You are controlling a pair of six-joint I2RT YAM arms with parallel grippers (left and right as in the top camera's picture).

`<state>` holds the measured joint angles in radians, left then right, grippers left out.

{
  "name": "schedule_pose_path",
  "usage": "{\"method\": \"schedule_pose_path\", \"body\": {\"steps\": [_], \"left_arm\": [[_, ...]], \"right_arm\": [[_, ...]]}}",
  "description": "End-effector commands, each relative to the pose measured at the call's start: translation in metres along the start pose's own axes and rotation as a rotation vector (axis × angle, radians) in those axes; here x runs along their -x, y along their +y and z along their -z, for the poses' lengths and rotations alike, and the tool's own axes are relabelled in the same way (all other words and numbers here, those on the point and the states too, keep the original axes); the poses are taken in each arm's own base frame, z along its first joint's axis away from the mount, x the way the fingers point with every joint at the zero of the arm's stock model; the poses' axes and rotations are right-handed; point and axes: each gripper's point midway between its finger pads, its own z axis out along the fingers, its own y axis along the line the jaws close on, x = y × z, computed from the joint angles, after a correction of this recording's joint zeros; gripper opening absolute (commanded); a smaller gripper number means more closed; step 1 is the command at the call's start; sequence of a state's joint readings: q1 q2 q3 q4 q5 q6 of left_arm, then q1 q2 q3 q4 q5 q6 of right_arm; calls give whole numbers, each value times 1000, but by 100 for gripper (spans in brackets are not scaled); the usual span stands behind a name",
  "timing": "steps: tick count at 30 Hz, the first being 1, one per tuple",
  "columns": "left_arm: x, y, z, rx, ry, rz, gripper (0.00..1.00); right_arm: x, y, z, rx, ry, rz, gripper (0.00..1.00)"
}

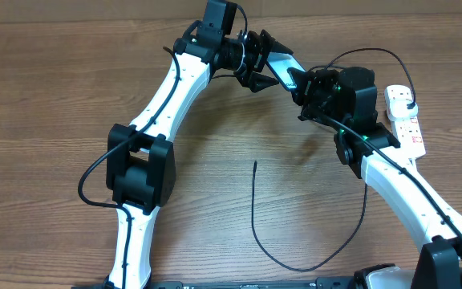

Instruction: Plug charger to phone and switch on socket

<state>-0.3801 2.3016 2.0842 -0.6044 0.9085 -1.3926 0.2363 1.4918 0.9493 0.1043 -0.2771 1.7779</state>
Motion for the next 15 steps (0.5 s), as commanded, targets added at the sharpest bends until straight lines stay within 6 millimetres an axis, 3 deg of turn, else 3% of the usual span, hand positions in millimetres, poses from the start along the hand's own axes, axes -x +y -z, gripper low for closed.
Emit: {"method": "schedule_pose_path", "body": {"steps": [1, 4, 15], "left_arm": [[-23, -28, 12, -42, -1, -70, 74], [-21, -28, 11, -39, -19, -71, 65], [-23, -27, 5, -28, -34, -78, 64]], "right_arm": [[-7, 16, 2, 42, 7, 40, 4], [-9, 15, 2, 40, 13, 42, 4], [-16, 13, 0, 34, 27, 47, 4]]}}
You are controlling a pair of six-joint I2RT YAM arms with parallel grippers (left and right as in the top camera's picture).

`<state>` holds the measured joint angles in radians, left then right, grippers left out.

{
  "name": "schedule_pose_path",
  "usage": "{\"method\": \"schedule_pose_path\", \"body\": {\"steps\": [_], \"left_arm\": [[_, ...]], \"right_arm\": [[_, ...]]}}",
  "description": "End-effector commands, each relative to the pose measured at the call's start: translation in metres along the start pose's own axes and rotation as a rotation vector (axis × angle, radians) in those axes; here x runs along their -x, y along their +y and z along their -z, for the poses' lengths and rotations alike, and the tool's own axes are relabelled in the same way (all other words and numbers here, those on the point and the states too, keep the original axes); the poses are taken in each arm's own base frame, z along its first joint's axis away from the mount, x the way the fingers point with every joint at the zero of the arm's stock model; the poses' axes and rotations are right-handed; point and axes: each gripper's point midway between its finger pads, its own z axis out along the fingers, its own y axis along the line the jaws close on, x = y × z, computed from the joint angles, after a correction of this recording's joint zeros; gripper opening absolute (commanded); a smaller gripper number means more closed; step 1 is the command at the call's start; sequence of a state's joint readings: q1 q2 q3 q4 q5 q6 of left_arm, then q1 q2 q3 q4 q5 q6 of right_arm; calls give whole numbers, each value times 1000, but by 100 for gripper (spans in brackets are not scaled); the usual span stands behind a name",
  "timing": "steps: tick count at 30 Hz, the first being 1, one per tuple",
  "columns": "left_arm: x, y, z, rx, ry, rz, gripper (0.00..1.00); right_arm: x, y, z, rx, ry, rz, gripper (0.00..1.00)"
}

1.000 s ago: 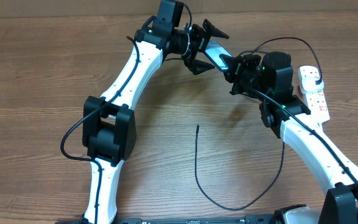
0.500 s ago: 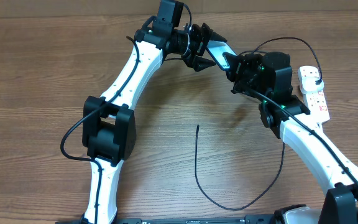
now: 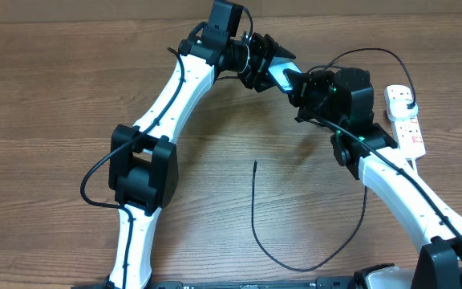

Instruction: Plug charger to phone and switch on socket

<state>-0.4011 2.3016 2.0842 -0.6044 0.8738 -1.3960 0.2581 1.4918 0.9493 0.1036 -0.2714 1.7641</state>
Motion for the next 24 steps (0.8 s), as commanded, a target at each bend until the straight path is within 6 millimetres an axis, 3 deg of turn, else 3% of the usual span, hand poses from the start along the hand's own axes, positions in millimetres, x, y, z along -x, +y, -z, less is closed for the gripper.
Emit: {"method": "schedule_pose_path", "body": {"steps": [1, 4, 10, 15, 24], "left_arm": [[-19, -29, 14, -44, -16, -72, 62], [-20, -28, 13, -43, -15, -73, 55], [-17, -29, 12, -41, -38, -77, 24], [-17, -29, 11, -42, -41, -78, 5], [-16, -29, 11, -40, -48, -79, 4]], "right_arm": [[-7, 16, 2, 41, 14, 26, 4], [-7, 16, 2, 41, 14, 25, 4], [-7, 16, 2, 41, 13, 25, 4], [-7, 16, 2, 41, 14, 25, 4], [-7, 16, 2, 40, 13, 26, 4]]}}
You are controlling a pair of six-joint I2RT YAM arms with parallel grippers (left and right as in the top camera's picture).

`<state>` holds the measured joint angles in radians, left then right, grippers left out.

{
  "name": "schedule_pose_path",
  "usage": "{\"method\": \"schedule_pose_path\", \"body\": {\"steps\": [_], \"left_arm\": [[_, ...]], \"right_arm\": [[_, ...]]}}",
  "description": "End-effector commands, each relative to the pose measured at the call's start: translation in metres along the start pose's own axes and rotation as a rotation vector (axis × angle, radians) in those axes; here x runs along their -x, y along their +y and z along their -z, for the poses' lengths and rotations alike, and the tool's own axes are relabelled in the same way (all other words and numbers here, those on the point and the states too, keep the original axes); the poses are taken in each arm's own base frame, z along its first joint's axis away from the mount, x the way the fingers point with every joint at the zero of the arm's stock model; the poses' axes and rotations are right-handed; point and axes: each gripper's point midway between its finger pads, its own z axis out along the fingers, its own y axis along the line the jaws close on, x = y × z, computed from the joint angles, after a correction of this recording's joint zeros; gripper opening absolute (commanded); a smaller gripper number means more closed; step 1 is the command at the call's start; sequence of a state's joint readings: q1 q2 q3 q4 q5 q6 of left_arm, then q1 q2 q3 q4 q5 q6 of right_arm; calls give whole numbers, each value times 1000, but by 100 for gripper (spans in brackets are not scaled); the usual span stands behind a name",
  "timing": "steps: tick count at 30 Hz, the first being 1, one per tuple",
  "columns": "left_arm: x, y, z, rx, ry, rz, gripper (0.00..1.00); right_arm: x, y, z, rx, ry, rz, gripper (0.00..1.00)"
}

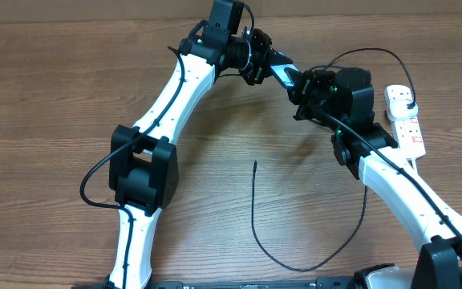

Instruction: Plug charger to phone and switch on socket

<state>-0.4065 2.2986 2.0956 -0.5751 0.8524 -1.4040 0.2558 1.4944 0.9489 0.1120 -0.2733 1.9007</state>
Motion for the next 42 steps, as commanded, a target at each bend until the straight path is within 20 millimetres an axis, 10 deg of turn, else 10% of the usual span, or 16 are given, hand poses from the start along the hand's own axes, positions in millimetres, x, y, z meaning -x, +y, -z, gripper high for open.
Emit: {"method": "schedule_pose_path", "body": {"steps": [1, 6, 10, 21, 42], "left_arm": [[-14, -19, 11, -18, -31, -52, 4], [-12, -19, 12, -18, -37, -82, 4], [-7, -20, 17, -23, -48, -109, 4], [39, -22, 76, -90, -76, -358, 4], [70, 9, 174, -193, -55, -941, 4]], "right_arm": [[-10, 14, 3, 34, 15, 162, 7], [-10, 14, 3, 35, 14, 177, 31], [-8, 15, 3, 39, 9, 292, 98], [4, 15, 6, 20, -3, 843, 100], [17, -60, 20, -257, 192, 1211, 100]]}}
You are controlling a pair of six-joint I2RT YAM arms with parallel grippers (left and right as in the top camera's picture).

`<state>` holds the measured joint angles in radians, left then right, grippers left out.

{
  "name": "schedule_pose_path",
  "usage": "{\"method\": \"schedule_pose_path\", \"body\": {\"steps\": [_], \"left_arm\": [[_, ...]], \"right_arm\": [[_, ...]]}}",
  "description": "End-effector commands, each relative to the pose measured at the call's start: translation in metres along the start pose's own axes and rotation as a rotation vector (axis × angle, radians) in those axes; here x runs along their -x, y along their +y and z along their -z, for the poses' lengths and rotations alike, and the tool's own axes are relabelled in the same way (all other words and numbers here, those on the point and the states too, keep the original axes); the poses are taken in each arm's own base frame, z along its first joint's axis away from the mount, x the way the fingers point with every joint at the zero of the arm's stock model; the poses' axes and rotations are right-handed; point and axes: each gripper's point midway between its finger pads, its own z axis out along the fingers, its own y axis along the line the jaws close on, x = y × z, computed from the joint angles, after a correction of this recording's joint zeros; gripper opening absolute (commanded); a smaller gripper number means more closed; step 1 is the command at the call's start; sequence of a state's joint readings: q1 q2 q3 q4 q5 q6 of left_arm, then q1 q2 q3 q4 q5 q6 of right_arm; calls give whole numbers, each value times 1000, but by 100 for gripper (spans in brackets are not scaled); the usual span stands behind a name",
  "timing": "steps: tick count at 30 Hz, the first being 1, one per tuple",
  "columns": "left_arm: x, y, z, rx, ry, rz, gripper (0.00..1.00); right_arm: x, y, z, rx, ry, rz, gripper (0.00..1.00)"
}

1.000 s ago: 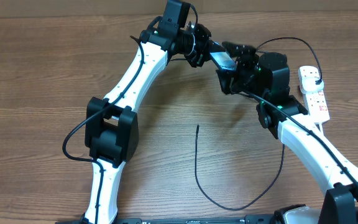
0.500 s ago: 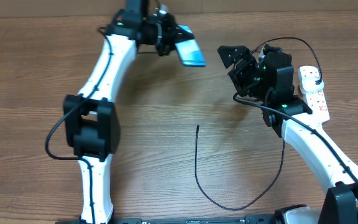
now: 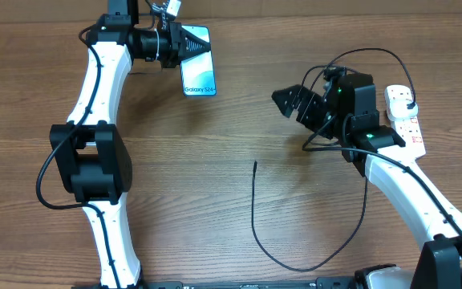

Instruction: Plug charger to phone and switch on socket

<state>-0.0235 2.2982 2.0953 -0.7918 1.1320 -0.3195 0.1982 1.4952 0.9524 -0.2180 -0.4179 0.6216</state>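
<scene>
The phone [image 3: 200, 74] shows a lit blue screen and lies flat-on to the overhead view at the far left-centre. My left gripper [image 3: 189, 45] is shut on its upper left edge. The black charger cable [image 3: 295, 265] loops across the near table, and its free end [image 3: 255, 164] lies on the wood, apart from the phone. At the right edge is the white socket strip [image 3: 408, 127] with the charger's plug [image 3: 402, 96] in it. Left of the strip my right gripper [image 3: 289, 99] stands open and holds nothing.
The right arm [image 3: 399, 189] runs from the near right corner beside the socket strip, with the cable arching over its wrist. The left arm [image 3: 95, 160] stretches up the left side of the wooden table [image 3: 215, 201].
The left gripper, then meeting the right gripper at the phone in the far middle, is now far to the left with the phone. The right gripper has let go, opened and drawn back.
At first the phone hung between both grippers in the far middle, the left fingers spread around its end. Over the following moments the left gripper was closed in on it. Now the left gripper alone holds the phone at the far left; the cable end has not moved.
</scene>
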Motion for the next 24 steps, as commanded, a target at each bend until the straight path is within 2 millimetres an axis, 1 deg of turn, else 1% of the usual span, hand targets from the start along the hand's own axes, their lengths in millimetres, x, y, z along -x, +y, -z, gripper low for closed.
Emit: {"method": "schedule_pose_path", "body": {"steps": [1, 4, 9, 11, 14, 16, 17, 19, 24], "left_arm": [[1, -34, 15, -69, -10, -201, 4], [3, -30, 16, -47, -16, -196, 4], [4, -26, 16, -23, -21, -192, 4], [6, -21, 16, 6, -29, -192, 4], [9, -10, 16, 69, -45, -190, 4], [10, -7, 17, 86, -48, -187, 4], [9, -8, 17, 85, -47, -185, 4], [9, -8, 17, 82, -45, -180, 4], [8, -12, 16, 57, -39, -184, 4]], "right_arm": [[1, 9, 4, 6, 4, 96, 100], [2, 7, 6, -66, 1, 114, 100], [6, 9, 21, -238, 5, 158, 100], [1, 8, 27, -288, 31, 175, 100], [-18, 2, 29, -327, 100, 168, 100], [-29, -3, 30, -345, 136, 163, 91], [-33, -4, 30, -351, 150, 163, 83], [-41, -5, 31, -359, 174, 159, 71], [-54, -6, 28, -357, 208, 137, 72]]}}
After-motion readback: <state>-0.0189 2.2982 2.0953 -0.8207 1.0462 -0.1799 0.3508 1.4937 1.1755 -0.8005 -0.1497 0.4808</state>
